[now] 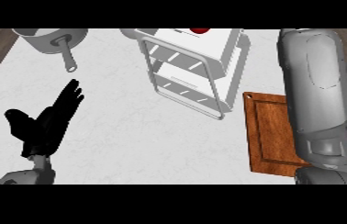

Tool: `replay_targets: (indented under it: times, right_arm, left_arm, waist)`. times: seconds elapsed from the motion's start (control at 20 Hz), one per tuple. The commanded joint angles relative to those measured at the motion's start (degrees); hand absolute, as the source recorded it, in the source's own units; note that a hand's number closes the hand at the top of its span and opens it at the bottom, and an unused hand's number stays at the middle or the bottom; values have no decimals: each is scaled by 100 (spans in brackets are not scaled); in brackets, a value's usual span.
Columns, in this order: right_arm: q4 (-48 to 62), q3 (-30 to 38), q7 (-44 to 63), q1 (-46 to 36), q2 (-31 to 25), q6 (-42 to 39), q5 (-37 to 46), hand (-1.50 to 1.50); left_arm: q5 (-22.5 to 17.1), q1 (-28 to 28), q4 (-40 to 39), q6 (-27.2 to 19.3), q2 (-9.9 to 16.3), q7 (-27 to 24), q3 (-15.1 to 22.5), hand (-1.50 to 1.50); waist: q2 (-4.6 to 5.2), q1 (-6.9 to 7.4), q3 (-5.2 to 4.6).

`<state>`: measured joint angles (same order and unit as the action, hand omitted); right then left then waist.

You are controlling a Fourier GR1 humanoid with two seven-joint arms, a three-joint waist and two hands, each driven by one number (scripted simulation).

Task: Pick the tomato from the cutting board and place it in the tiered basket

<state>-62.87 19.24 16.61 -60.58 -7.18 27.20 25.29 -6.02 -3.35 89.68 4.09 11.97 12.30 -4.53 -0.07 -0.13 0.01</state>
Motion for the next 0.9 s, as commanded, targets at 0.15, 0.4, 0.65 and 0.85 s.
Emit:
replay_targets:
  times: [0.15, 0.4, 0.65, 0.85]
  right_arm:
    - [-1079, 540, 700, 508, -1046, -392, -383, -150]
    - [-1939, 1071, 702, 1530, -1711, -1173, -1137, -150]
    - [-1826, 1573, 385, 1996, -2260, -1710, -1892, -150]
    - [-1740, 1939, 119, 2405, -2740, -2237, -2339, -150]
  left_arm:
    - [7, -75, 22, 22, 114, -15, -153, 0]
    - [-44, 92, 69, 87, 79, -38, -178, 0]
    - [77, -113, -226, 69, -24, -151, -136, 0]
    - [-243, 87, 436, 332, 283, 281, -352, 0]
  waist:
    - [-26, -73, -1]
    - [-27, -104, 1]
    - [3, -29, 0]
    - [-7, 7, 2]
